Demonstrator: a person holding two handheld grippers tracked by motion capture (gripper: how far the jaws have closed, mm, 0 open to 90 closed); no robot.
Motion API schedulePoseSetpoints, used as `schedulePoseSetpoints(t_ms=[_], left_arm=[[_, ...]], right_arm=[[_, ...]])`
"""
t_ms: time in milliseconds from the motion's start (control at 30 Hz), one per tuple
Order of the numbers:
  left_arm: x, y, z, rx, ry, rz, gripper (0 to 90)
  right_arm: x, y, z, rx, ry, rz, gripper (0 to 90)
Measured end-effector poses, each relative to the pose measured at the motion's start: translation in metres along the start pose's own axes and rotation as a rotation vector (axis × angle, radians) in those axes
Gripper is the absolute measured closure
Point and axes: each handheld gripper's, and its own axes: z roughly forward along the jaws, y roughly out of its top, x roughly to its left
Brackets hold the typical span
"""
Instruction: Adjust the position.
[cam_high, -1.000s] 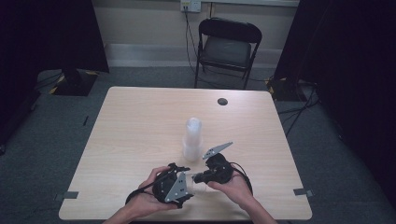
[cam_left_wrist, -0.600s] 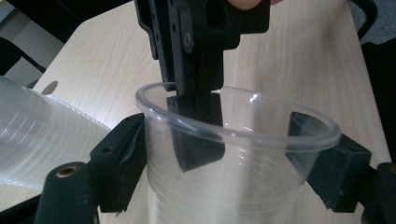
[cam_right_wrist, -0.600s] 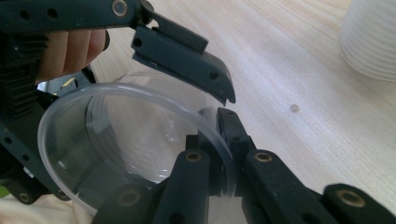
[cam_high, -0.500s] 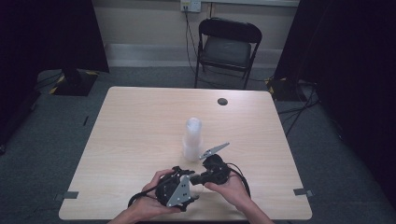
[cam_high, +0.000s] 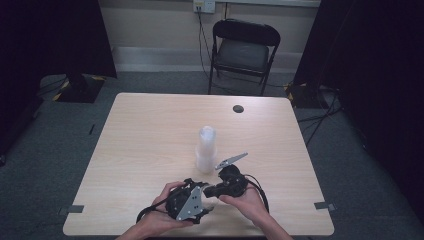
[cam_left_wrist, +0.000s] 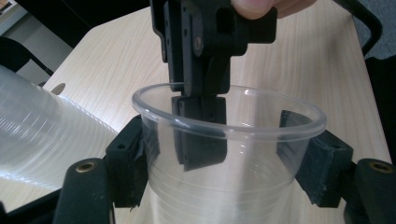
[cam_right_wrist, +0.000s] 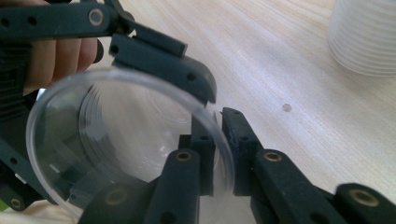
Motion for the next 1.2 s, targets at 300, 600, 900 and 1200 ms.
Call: schedulePoseSetpoints(t_ms=[300,600,900,1200], left_arm=[[0.001,-0.002,0.0,-0.005,-0.003,-0.028,29.8],[0.008,-0.007,0.0,-0.028,0.013,-0.135,29.6],[0.015,-0.013,-0.003,-0.043,0.003,-0.218,29.7],[0.023,-0.022,-0.004,-0.056,0.017,-0.299,29.7]], right_arm=[[-0.001,-0.001,-0.004,-0.025,-0.008,0.0,76.7],[-0.003,-0.003,-0.01,-0.07,-0.017,-0.016,72.9],[-0.003,-0.002,-0.017,-0.12,-0.013,-0.021,71.5],[-0.004,-0.002,-0.024,-0.208,0.002,-0.037,68.1]])
